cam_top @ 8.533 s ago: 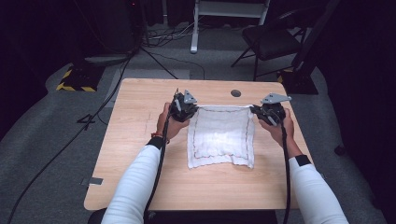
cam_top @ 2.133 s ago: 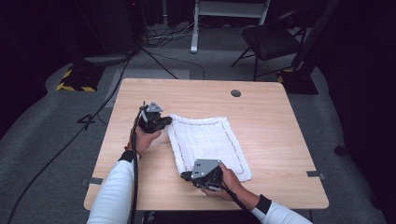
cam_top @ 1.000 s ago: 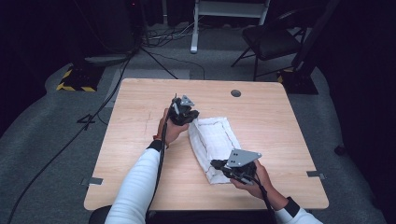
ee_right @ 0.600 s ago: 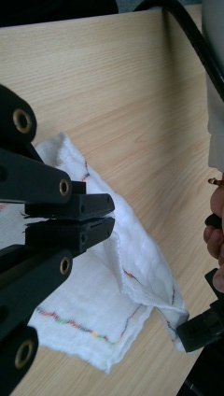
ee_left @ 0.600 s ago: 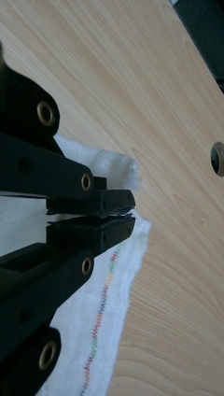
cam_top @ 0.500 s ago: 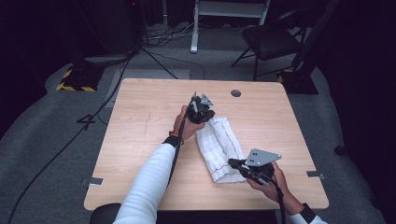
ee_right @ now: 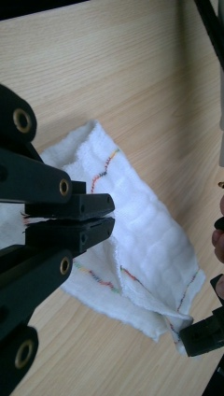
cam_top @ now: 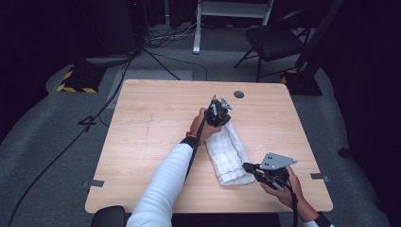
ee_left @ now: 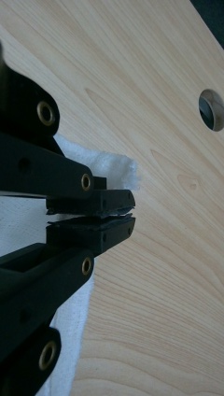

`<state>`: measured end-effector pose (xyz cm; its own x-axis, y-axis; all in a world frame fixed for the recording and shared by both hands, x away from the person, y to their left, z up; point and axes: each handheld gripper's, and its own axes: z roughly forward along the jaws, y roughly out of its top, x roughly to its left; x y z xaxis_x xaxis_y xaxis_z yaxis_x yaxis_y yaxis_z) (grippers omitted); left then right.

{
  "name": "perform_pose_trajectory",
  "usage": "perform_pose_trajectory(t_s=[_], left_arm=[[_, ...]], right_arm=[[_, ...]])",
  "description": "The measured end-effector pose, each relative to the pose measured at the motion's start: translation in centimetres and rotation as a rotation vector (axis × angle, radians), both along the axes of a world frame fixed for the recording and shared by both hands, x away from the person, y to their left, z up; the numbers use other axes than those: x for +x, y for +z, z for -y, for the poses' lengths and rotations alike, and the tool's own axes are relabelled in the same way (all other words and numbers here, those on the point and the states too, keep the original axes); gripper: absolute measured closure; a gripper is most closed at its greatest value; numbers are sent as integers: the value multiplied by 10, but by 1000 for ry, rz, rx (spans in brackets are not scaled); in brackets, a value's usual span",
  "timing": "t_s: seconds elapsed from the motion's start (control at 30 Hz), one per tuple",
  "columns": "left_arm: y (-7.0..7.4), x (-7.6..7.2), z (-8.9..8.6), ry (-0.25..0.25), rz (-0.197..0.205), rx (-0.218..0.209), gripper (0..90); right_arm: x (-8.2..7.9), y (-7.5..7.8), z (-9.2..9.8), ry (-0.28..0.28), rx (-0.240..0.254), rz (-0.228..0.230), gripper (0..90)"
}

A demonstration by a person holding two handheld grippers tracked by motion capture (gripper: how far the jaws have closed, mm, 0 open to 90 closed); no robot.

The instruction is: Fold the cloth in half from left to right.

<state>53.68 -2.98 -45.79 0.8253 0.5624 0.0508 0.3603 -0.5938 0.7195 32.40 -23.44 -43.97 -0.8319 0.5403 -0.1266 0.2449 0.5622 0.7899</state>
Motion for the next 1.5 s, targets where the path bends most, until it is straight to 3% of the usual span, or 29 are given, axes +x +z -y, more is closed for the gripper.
perform_pose_trajectory(t_s=[0.3,0.47,0.53,0.67,0.83,0.93,1.03,1.2,1.33,1.43,1.5], left_arm=[[-12,2,15,23,3,44,835],[-10,1,12,53,7,44,715],[-5,-2,7,56,9,26,692],[6,-13,-6,70,23,5,508],[16,-37,-25,56,2,-34,311],[16,-61,-31,2,-4,-54,284],[11,-87,-36,-68,-17,-55,275],[-4,-124,-37,-147,-51,-12,263],[-20,-141,-36,-177,-79,11,253],[-30,-152,-33,-182,-68,69,228],[-33,-154,-33,-187,-47,72,229]], right_arm=[[0,-12,9,-29,-37,-40,859],[2,-17,15,-63,-50,-57,771],[2,-18,18,-78,-44,-62,719],[5,-18,25,-112,-38,-67,627],[9,-18,30,-124,-34,-66,565],[12,-21,32,-135,-66,-59,556],[16,-24,37,-133,-50,-78,544],[20,-29,36,-104,-69,-92,519],[20,-35,31,-73,-115,-99,501],[21,-40,29,-61,-135,-116,499],[21,-43,29,-53,-148,-123,498]])
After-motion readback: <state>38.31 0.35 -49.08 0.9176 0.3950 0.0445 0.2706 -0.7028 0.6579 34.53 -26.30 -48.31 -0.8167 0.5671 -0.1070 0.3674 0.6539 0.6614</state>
